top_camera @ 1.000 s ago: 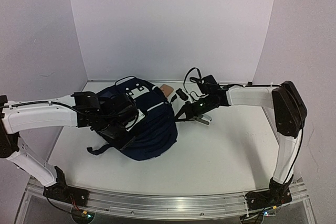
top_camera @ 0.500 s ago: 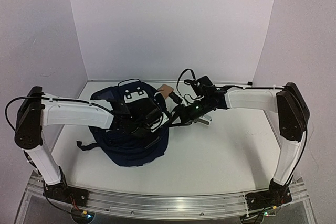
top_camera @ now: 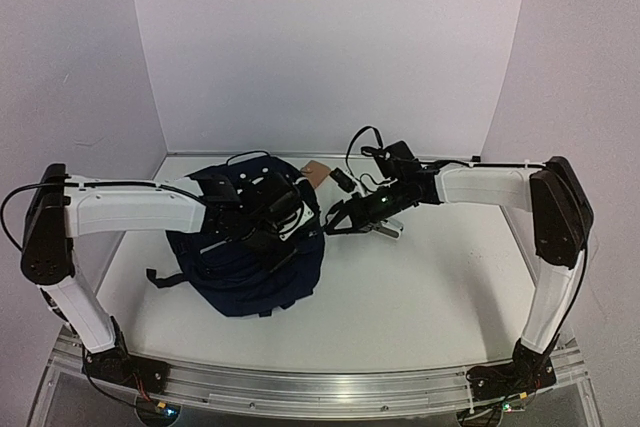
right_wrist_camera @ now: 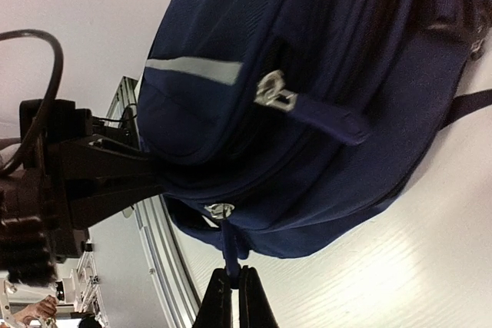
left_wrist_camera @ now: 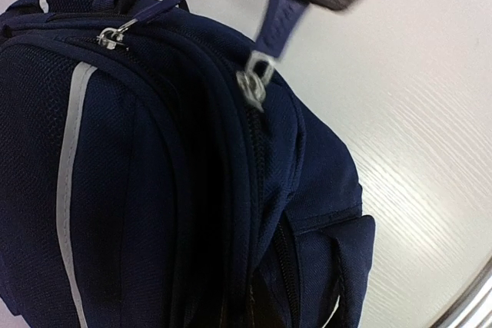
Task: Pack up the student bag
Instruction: Zip the student bag at the center of the board.
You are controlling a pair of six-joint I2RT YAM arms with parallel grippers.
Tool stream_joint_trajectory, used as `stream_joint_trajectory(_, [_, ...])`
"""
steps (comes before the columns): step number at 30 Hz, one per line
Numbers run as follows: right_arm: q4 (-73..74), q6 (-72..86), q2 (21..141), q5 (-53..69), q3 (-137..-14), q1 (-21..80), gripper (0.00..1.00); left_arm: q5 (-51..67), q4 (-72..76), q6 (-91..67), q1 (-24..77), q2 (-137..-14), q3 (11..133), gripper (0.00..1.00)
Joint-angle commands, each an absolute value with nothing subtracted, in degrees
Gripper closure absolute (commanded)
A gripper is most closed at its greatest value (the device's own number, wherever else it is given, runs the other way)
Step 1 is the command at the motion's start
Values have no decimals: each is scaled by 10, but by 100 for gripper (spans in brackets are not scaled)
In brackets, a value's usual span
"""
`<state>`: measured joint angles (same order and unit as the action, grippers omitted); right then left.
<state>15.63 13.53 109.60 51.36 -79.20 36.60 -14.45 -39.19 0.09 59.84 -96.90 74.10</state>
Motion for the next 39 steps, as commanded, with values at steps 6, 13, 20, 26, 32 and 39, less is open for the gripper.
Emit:
stream_joint_trajectory(6, [143,117,1153,485,-858,302,100,-81,-559,-49,602,-808,684,100])
stream_joint_trajectory(13, [136,127,1179,467,-879,315,100,-58,-587,-46,623,-782,663,100])
stream_joint_trajectory(20, [118,139,1210,435,-907,324,100,-36,-609,-38,652,-800,668,100])
stream_joint_trajectory(26, [118,144,1257,425,-967,320,100,-41,-616,-46,662,-804,676,100])
stream_joint_trajectory(32, [123,54,1188,605,-904,329,67,-74,-584,-47,661,-786,680,100])
stream_joint_trajectory(39, [176,-84,1091,596,-806,393,46,-62,-587,-52,660,-803,681,100])
